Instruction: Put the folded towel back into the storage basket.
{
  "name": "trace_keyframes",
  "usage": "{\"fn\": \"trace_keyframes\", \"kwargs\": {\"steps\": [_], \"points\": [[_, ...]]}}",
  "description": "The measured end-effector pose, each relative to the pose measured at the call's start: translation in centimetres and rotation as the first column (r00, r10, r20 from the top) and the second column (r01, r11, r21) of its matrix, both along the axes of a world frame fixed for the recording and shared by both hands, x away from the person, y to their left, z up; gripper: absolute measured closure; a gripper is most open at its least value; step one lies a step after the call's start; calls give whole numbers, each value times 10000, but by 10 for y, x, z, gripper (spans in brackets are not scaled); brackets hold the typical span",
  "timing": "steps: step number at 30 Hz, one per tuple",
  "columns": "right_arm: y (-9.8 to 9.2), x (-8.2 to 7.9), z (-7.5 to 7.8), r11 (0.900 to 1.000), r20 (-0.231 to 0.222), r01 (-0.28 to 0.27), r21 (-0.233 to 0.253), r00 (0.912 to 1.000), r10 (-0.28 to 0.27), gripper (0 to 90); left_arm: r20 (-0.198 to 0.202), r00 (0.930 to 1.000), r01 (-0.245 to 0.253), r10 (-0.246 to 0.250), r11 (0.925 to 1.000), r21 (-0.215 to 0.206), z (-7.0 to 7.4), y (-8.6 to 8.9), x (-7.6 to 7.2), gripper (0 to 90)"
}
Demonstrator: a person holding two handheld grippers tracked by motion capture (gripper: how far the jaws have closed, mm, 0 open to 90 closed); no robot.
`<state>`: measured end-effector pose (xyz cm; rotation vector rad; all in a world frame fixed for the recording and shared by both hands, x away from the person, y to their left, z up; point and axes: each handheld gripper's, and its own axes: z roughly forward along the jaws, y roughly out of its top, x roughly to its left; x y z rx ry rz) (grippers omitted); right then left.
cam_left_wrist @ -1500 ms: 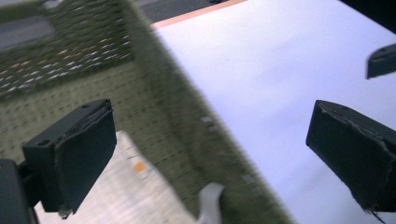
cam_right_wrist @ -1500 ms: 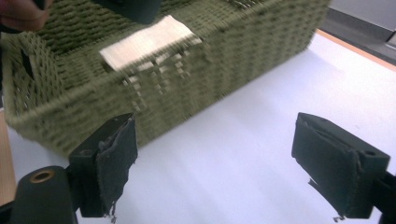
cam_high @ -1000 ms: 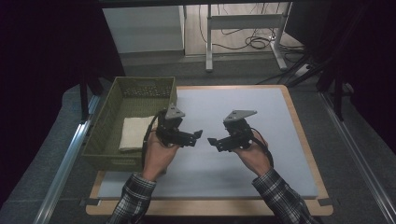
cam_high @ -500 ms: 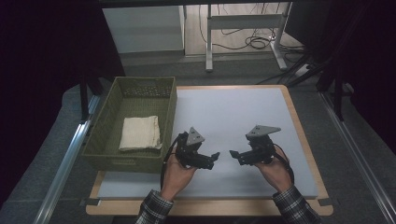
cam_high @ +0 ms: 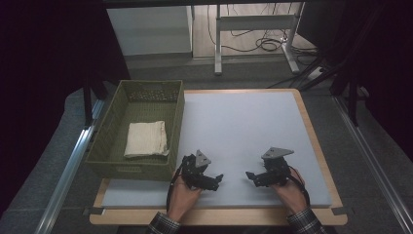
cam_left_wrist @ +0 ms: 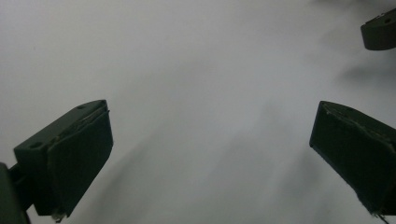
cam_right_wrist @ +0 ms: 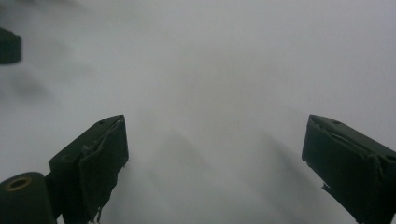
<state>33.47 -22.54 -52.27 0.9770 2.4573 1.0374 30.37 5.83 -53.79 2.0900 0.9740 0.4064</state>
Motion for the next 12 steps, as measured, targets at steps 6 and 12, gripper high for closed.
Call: {"fn": "trace_keyframes", "kwargs": {"steps": [6,12], "points": [[-3,0,-11,9992,81,51,-390,10000,-48,68,-208,9998,-61,72,9987,512,-6,-3,0,8],[-3,0,-11,9994,95,59,-354,9999,-55,68,-784,9969,122,-68,9975,695,-8,-5,5,6]]}}
